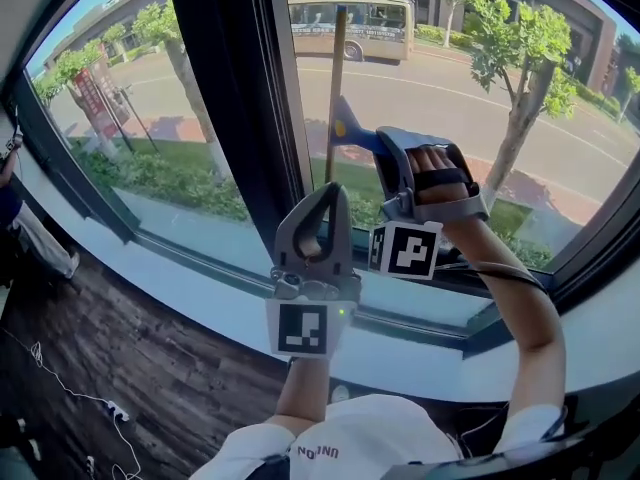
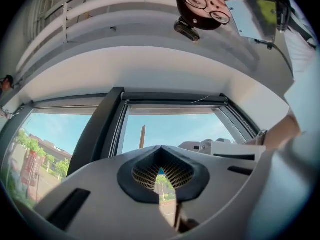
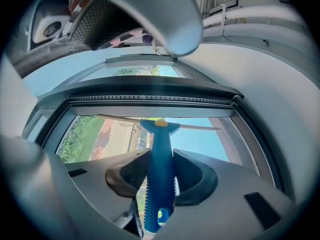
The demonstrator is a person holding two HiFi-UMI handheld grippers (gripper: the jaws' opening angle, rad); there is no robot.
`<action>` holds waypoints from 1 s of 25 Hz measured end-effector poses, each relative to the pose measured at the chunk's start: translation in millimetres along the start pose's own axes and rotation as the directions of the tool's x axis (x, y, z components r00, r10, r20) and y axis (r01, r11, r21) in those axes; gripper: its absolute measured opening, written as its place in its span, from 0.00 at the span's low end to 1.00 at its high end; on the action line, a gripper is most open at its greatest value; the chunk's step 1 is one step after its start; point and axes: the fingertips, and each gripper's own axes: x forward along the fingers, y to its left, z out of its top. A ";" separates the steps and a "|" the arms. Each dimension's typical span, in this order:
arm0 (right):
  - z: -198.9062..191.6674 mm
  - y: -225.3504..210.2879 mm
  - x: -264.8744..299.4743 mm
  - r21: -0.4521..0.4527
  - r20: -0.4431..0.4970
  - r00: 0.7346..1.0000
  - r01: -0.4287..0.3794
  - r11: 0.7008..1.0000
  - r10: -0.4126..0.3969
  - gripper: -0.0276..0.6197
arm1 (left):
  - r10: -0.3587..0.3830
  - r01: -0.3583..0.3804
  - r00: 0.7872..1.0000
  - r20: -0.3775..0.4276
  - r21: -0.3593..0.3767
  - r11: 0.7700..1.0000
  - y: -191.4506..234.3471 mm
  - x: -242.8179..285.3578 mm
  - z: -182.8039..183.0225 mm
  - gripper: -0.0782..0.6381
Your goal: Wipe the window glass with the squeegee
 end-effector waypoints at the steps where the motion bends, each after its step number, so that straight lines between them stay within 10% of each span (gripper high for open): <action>1: 1.8 4.6 6.1 -0.007 -0.002 1.000 -0.004 1.000 0.004 0.27 | 0.011 -0.011 1.000 0.000 0.001 1.000 2.5 -0.7 -0.6 0.11; 14: 30.6 58.2 78.9 -0.057 -0.038 0.999 -0.013 0.998 0.011 0.27 | 0.052 -0.052 0.999 -0.016 0.001 0.999 33.4 -0.6 -12.9 0.11; 20: 52.6 84.5 92.3 0.114 0.071 0.996 -0.056 0.992 0.048 0.27 | 0.044 -0.044 0.999 -0.022 -0.005 0.999 35.6 1.4 -15.3 0.11; 25: 33.9 55.0 80.1 -0.041 -0.039 0.999 -0.020 0.999 0.018 0.27 | 0.039 -0.039 0.999 -0.021 -0.006 0.999 33.5 2.4 -15.1 0.11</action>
